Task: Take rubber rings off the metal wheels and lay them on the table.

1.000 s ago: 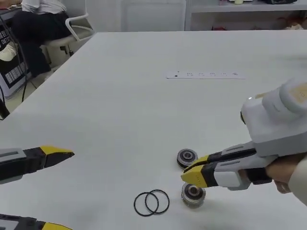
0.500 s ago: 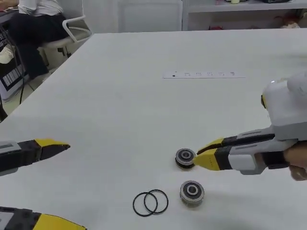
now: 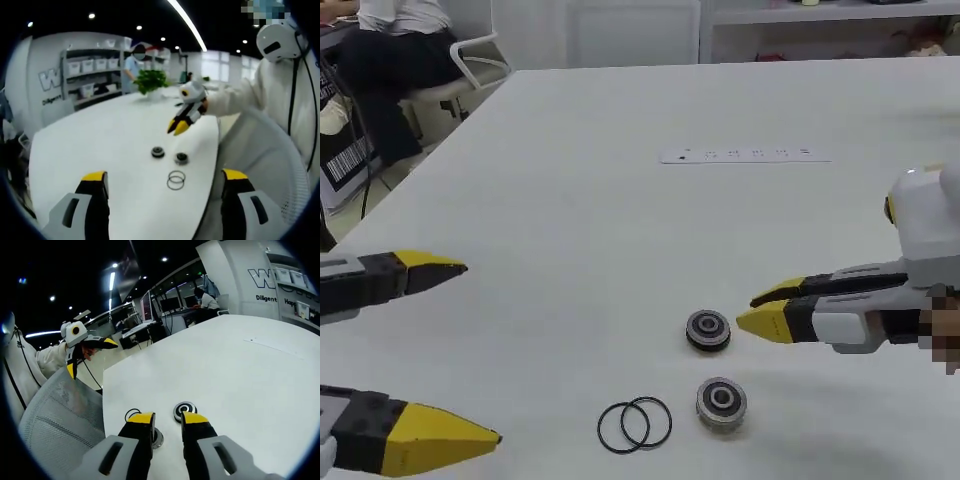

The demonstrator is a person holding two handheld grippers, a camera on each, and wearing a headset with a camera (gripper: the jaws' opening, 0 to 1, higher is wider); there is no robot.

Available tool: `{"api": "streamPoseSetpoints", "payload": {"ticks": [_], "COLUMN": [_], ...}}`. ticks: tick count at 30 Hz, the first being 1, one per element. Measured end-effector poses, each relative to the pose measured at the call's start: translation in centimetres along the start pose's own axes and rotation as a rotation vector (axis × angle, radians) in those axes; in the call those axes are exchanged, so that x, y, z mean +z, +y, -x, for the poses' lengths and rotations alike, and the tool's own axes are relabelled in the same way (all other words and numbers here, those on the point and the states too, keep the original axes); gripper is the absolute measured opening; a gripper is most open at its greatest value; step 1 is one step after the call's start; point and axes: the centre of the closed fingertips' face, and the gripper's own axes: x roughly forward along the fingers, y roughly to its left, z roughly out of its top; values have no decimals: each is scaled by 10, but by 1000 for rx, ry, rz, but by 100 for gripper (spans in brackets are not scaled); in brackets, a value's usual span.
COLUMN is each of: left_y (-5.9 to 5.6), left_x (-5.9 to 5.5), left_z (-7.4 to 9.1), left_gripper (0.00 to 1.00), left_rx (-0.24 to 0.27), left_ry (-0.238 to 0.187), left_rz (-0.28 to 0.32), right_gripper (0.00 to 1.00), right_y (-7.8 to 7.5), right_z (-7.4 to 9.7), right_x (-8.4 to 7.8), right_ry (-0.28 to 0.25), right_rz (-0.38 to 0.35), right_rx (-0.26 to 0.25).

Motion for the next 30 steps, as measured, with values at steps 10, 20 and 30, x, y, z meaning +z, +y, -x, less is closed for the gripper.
{"api": "streamPoseSetpoints", "payload": {"ticks": [10,20,30], "left_y": [7,13,19], "left_x": [26,63,85], "left_z": [-16,-48,-84], "left_gripper": [94,93,90], "left_rx": [-28,-81,-126], "left_ry": [-26,-74,-100], "left_rz": [-62,-140,-208], "right_gripper": [19,19,19], "right_y": [-10,-14,-18], "right_z": [-4,-5,-6], "right_x": [-13,-17,-17], "right_ry": [17,20,14], "right_rz": [-16,-13,-19], "right_rx": [-20,-31,-40]}}
